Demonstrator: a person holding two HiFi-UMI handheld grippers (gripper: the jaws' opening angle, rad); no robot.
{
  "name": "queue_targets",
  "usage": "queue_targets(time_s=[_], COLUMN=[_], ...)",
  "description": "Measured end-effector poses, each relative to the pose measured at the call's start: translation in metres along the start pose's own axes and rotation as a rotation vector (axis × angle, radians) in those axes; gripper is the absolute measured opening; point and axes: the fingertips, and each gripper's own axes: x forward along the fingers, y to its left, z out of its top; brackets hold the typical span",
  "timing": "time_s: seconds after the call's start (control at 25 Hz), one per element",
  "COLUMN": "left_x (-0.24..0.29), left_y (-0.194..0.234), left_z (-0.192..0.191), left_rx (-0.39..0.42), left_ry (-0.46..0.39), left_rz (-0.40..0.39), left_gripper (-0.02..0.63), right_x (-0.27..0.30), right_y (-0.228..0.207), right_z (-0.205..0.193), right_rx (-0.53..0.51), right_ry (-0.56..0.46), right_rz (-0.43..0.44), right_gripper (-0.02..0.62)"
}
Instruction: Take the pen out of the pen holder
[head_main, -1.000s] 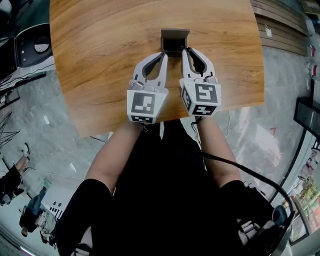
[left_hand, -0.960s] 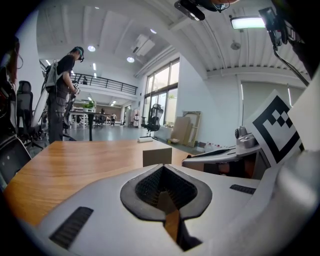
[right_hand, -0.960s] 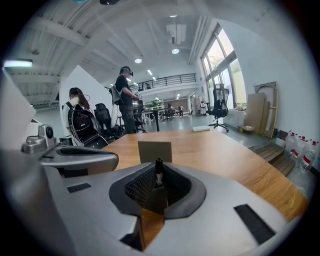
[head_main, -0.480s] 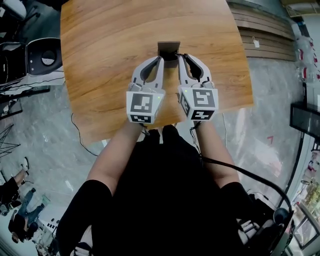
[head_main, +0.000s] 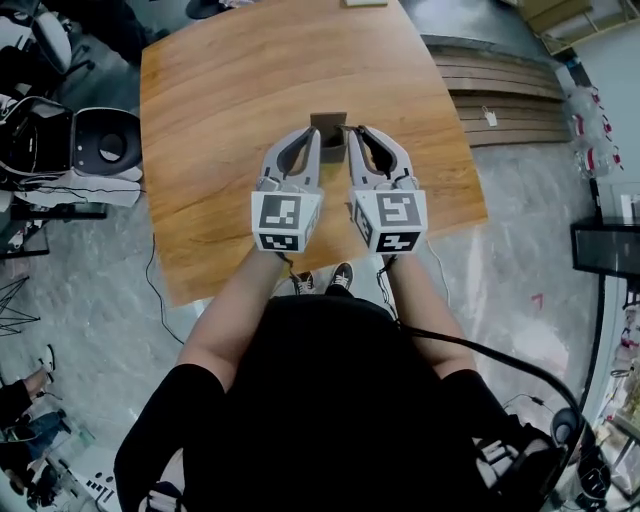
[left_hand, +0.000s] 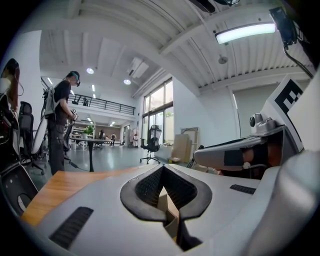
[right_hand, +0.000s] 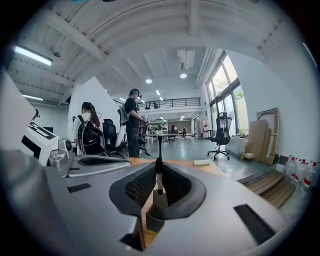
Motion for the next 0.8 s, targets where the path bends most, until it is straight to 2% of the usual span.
queue_targets(time_s=[0.44,0.6,0.8], left_x=[-0.015,-0.013,0.006], left_y=[-0.003,0.002,0.014], left_z=[0.029,0.026,0.008], left_rx=[0.029,0.026,0.015], left_ry=[-0.049,-0.036,-0.007], left_rz=[0.015,0.02,0.027], left_gripper=[0.0,0.0,0.0], right_x=[-0.02,-0.013,0.012], right_y=[-0.001,-0.002,-0.009], right_z=[0.028,0.023,-0.001], right_rx=[-0.027,-0.025,-0.008], right_ry=[-0.047,-0.029,0.018], right_rz=[-0.006,0.001,0.014], right_gripper=[0.017,0.017,0.017])
